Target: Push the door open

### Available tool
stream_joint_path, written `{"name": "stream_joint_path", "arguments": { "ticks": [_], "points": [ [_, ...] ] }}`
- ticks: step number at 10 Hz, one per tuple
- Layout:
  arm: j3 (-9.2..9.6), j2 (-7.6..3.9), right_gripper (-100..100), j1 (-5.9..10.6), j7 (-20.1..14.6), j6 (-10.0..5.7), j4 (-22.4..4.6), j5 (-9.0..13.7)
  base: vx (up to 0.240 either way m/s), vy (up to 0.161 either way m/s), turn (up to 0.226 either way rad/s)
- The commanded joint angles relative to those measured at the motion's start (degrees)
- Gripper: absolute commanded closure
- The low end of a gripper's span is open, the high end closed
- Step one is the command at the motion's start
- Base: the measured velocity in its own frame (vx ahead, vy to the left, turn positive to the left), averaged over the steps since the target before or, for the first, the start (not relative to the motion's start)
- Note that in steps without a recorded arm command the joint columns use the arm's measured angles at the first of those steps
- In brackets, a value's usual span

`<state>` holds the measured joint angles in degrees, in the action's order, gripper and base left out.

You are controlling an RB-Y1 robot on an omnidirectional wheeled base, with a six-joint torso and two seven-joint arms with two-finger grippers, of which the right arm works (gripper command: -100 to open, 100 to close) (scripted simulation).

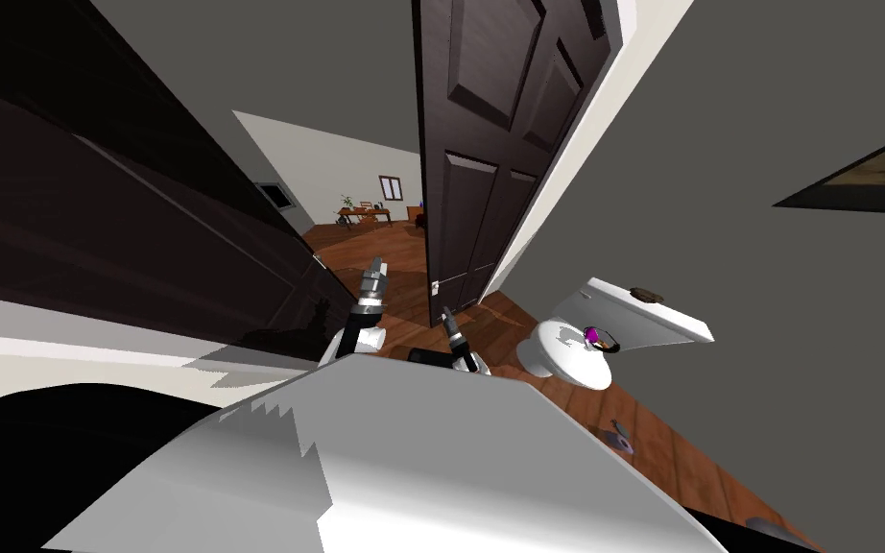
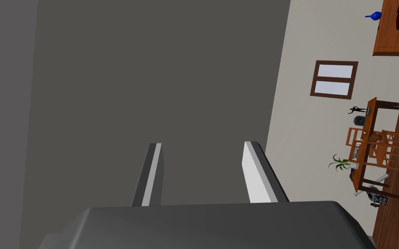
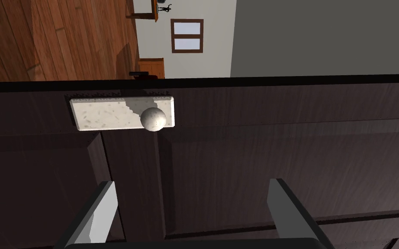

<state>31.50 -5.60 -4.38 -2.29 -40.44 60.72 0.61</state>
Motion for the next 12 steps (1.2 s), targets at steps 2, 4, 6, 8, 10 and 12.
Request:
{"name": "stream_joint_path", "arguments": {
  "ticks": [2,4,6,8,10,12],
  "points": [
    [1.01,0.4,-100,1.09,0.09,-0.66,-2.85,0.21,0.092,-0.046,0.03],
    [1.79,0.58,-100,1.71,0.14,-0.91,-4.5,0.36,0.121,-0.034,0.025],
    [2.69,0.81,-100,2.42,0.19,-1.2,-6.41,0.53,0.128,-0.05,0.033],
    [3.74,1.13,-100,3.26,0.25,-1.53,-8.64,0.73,0.155,-0.069,0.035],
    [3.9,1.3,-100,3.3,0.37,-1.59,-8.97,0.73,0.112,-0.027,0.024],
    [3.6,1.23,-100,3.53,0.43,-1.8,-9.61,0.79,0.124,0.083,0.034]
  ]
}}
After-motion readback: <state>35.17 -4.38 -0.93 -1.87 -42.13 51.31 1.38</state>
